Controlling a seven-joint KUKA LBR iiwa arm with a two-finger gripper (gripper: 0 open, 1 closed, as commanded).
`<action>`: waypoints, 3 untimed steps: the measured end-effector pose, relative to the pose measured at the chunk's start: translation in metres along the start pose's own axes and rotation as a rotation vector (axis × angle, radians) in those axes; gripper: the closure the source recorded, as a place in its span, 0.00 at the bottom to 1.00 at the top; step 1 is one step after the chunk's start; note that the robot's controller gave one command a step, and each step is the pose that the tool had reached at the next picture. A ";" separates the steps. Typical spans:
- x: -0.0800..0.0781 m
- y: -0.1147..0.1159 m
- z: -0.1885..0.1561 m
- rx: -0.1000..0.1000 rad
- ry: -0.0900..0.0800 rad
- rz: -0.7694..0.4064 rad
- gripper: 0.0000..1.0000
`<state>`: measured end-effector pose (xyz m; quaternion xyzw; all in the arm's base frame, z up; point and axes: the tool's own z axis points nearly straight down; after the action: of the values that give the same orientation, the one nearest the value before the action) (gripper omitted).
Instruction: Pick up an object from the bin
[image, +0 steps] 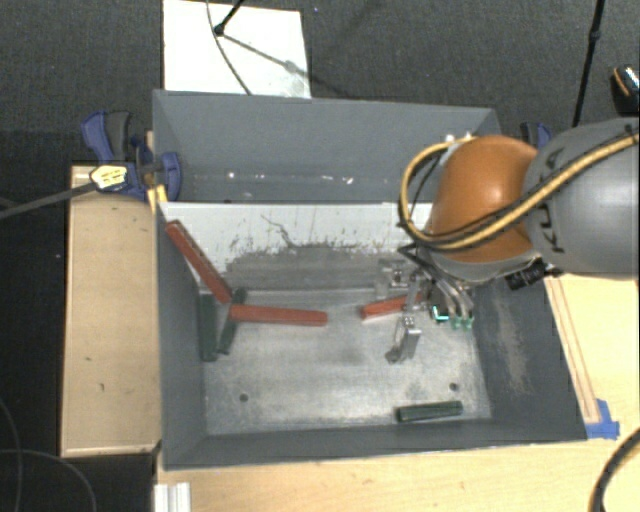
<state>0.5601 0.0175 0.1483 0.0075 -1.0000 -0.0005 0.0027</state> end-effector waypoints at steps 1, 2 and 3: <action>-0.020 -0.021 0.079 0.001 -0.003 -0.145 0.00; -0.022 -0.002 0.077 0.000 -0.006 0.087 0.00; -0.023 -0.003 0.075 0.000 -0.010 0.087 1.00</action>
Offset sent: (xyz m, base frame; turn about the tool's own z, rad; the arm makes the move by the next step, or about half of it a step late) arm 0.0207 -0.0196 -0.0771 -0.1468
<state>0.5831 0.0152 0.0727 -0.0361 -0.9993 -0.0002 -0.0024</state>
